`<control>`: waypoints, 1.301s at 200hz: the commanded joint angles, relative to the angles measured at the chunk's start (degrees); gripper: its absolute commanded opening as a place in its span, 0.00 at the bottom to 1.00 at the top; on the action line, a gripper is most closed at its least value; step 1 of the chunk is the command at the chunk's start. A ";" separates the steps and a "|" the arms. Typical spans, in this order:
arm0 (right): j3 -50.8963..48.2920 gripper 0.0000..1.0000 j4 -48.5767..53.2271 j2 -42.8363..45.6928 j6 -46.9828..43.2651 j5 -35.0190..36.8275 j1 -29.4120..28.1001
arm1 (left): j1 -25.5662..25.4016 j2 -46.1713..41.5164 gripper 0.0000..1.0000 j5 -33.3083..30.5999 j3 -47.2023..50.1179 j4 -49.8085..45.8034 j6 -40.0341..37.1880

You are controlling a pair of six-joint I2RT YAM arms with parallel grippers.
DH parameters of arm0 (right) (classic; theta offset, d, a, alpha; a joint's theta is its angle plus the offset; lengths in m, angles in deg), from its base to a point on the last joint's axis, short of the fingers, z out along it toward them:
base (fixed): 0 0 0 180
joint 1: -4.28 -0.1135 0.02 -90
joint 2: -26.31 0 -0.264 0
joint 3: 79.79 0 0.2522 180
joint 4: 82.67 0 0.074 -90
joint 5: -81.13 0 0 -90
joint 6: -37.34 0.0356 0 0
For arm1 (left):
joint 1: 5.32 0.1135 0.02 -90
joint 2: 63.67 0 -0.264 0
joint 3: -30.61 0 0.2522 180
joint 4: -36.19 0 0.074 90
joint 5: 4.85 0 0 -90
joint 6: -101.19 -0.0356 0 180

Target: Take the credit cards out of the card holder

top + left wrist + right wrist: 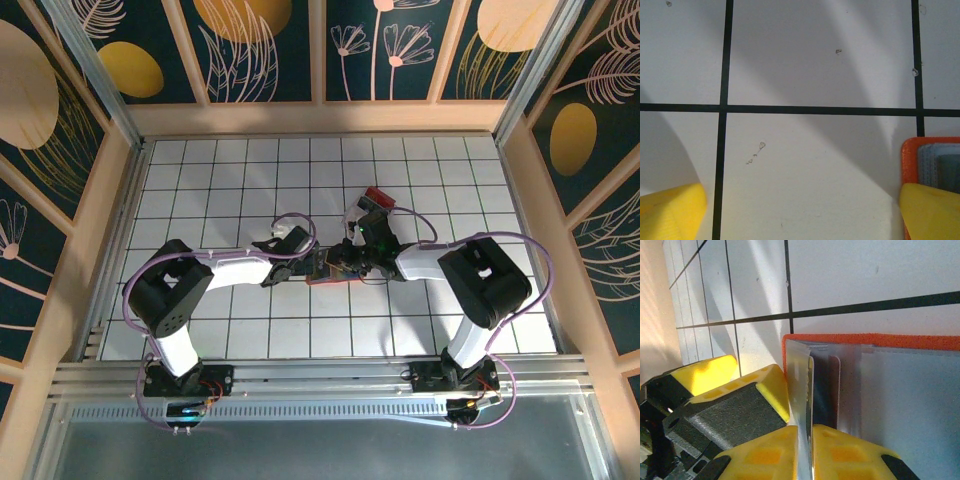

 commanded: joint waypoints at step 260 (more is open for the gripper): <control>-5.91 0.00 -9.43 3.85 2.60 -5.36 5.12 | 0.76 3.78 0.99 0.70 0.29 -3.12 0.00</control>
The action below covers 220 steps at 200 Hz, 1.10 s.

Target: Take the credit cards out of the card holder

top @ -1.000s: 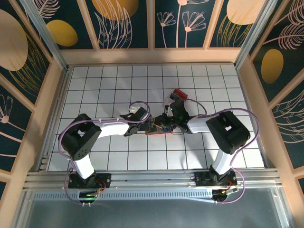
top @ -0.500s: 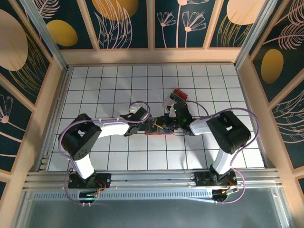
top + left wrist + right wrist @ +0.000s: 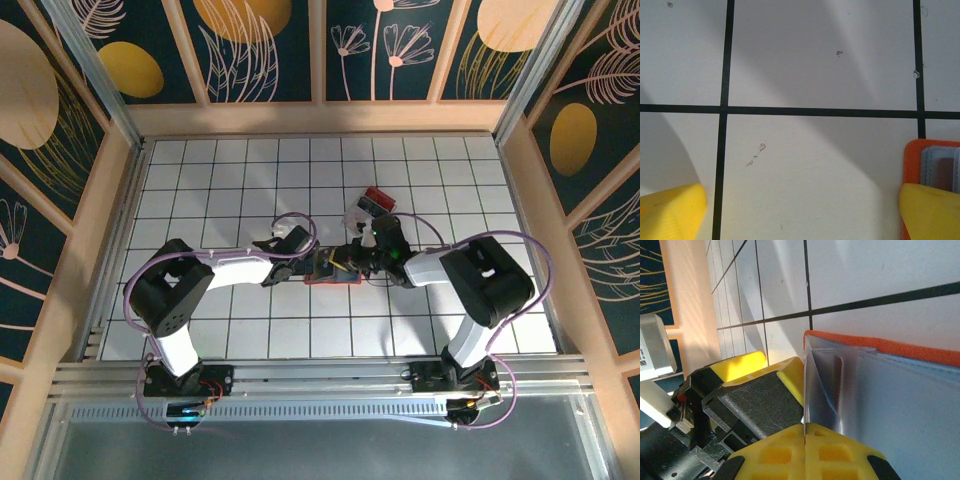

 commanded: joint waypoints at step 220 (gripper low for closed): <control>11.53 0.00 33.84 14.92 -18.36 18.50 1.22 | 2.43 3.49 0.99 -0.36 -0.22 -1.36 -2.19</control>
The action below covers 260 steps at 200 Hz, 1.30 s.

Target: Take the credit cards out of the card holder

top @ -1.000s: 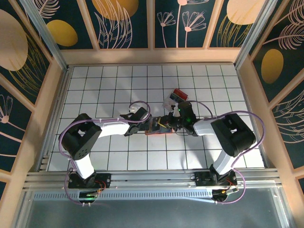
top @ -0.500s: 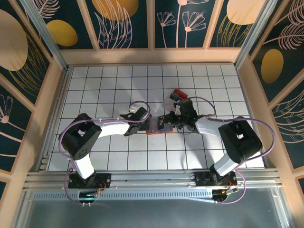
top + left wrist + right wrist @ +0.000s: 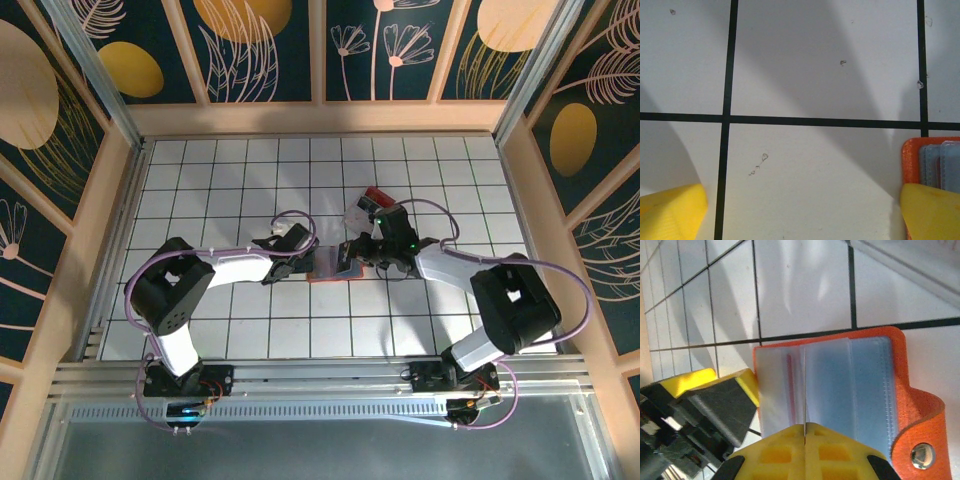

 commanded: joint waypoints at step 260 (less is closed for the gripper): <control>29.36 0.00 17.37 -11.78 -54.10 27.80 4.99 | 2.53 1.51 0.99 0.51 -0.44 0.97 -5.25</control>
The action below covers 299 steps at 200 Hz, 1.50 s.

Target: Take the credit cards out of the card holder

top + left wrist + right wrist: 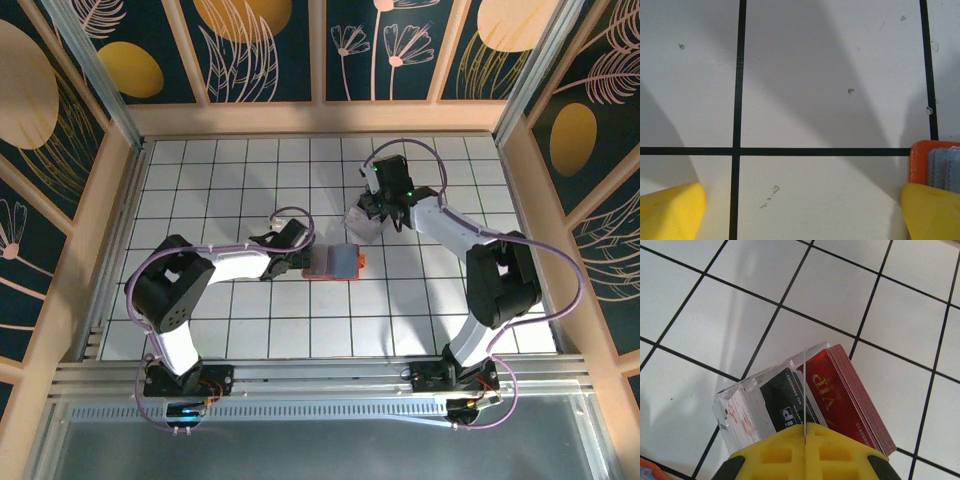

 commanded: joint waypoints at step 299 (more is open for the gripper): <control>3.07 0.25 4.53 -0.88 -1.90 0.70 0.42 | 0.51 0.78 0.99 0.51 -0.59 -2.23 -0.53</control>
